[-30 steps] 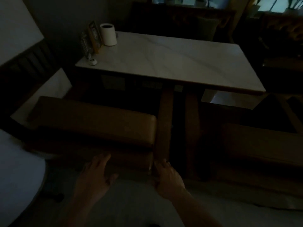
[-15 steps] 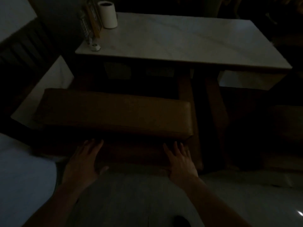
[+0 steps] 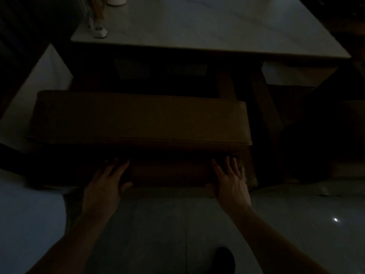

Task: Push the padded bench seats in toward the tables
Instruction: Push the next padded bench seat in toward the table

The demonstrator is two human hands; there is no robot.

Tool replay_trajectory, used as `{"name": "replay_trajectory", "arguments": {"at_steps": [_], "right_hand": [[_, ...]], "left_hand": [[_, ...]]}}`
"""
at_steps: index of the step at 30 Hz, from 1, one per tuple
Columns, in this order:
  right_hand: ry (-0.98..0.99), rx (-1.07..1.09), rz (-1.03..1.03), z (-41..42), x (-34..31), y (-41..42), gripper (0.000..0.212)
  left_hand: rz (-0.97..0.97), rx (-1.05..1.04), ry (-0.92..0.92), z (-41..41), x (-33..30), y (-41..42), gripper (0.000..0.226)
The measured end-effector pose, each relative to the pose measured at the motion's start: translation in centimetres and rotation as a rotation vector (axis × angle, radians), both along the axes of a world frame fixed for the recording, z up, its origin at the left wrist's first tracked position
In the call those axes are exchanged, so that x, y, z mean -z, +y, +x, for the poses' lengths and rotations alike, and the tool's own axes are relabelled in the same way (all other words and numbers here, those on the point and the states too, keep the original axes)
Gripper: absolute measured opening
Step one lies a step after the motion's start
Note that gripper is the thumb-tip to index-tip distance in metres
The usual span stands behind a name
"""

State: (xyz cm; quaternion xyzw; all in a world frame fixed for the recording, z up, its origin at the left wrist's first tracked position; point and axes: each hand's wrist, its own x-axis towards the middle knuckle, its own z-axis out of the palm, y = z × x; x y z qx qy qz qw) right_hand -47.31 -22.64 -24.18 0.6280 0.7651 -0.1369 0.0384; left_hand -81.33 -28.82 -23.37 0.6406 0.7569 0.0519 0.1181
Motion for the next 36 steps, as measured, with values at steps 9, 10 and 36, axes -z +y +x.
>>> {"name": "replay_trajectory", "arguments": {"at_steps": [9, 10, 36], "right_hand": [[0.005, 0.002, -0.049, -0.4, 0.0, 1.2, 0.078], [-0.010, -0.003, -0.064, -0.5, -0.3, 1.2, 0.079], [0.142, 0.077, -0.135, 9.2, -13.9, -7.6, 0.082]], "left_hand": [[0.003, 0.025, 0.032, -0.3, 0.6, 1.0, 0.068], [-0.010, 0.011, 0.033, -0.1, 0.4, 1.1, 0.068], [-0.050, 0.260, -0.054, 17.6, -12.6, -0.9, 0.085]]}}
